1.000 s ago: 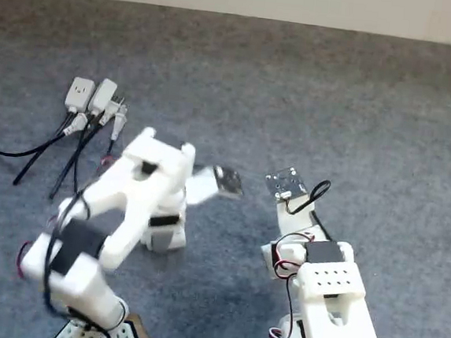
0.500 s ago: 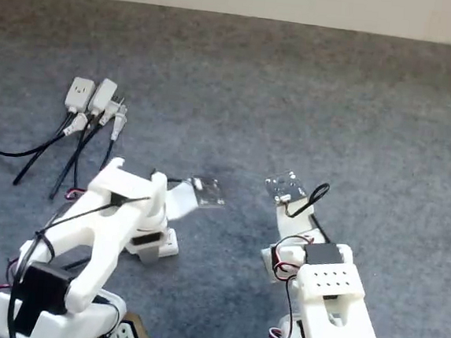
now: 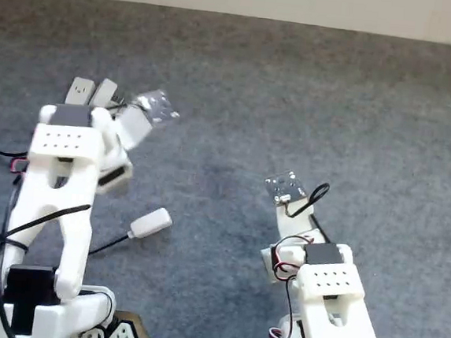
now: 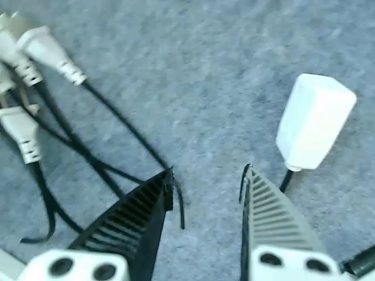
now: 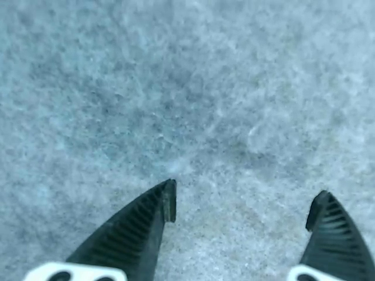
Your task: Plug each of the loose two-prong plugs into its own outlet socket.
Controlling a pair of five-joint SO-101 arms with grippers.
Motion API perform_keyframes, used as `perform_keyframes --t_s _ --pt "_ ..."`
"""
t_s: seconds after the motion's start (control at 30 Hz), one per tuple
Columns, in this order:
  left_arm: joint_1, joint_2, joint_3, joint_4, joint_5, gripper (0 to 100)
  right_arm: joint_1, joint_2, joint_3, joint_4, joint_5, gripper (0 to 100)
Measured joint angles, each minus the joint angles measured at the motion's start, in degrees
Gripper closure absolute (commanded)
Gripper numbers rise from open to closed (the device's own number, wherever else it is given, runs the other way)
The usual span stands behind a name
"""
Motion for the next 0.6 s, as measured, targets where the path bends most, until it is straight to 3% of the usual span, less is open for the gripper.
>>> perform_keyframes --t_s 0.23,0.47,0.6 --pt "-0.35 0.0 2.02 0.09 0.0 81 0.0 0.0 0.0 0.0 0.0 65.6" --pt "8.7 -0.09 13.45 -11.16 5.27 81 0.0 0.0 0.0 0.0 0.0 65.6" --pt "11.43 -1.05 16.0 -13.19 6.33 81 0.0 0.0 0.0 0.0 0.0 65.6"
